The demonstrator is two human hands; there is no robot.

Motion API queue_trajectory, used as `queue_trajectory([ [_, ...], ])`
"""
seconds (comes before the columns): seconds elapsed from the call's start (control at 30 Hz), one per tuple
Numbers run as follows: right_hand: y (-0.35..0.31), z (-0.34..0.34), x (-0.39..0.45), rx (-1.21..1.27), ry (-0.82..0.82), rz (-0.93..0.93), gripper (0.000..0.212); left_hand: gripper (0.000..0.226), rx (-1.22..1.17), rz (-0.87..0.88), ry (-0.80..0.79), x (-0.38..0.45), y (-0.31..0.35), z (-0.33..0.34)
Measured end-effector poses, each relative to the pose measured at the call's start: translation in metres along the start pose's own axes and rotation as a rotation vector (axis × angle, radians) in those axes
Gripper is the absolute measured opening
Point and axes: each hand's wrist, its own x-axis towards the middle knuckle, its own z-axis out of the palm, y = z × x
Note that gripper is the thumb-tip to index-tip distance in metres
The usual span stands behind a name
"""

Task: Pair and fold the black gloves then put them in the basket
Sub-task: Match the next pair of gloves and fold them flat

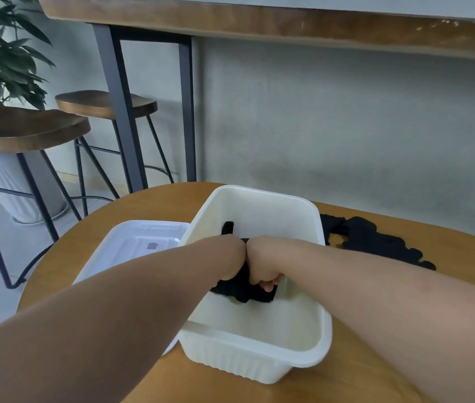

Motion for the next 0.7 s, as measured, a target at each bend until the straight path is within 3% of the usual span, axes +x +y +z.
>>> queue_trajectory([
  [0.13,0.005,-0.003,-0.008,0.074,0.022,-0.018,0.032,0.018,0.001,-0.034,-0.13,-0.002,0.006,-0.008],
  [0.23,0.009,-0.012,-0.027,0.074,0.067,-0.013,0.028,0.006,-0.041,-0.063,-0.064,-0.008,0.003,-0.017],
  [0.3,0.018,-0.021,-0.051,0.072,0.177,0.002,0.024,0.01,0.025,-0.095,-0.036,-0.012,0.003,-0.026],
  [0.4,0.05,-0.034,-0.099,0.346,0.505,-0.049,0.02,0.018,0.103,-0.091,0.22,-0.031,0.014,-0.054],
  [0.5,0.099,-0.031,-0.146,0.549,0.811,-0.022,0.023,0.019,-0.074,0.004,0.515,-0.054,0.043,-0.081],
  [0.6,0.141,-0.009,-0.17,0.64,0.924,0.079,0.029,0.019,-0.289,0.135,0.645,-0.071,0.093,-0.092],
  [0.7,0.169,0.024,-0.183,0.742,0.911,0.146,0.031,0.02,-0.335,0.261,0.638,-0.071,0.149,-0.085],
])
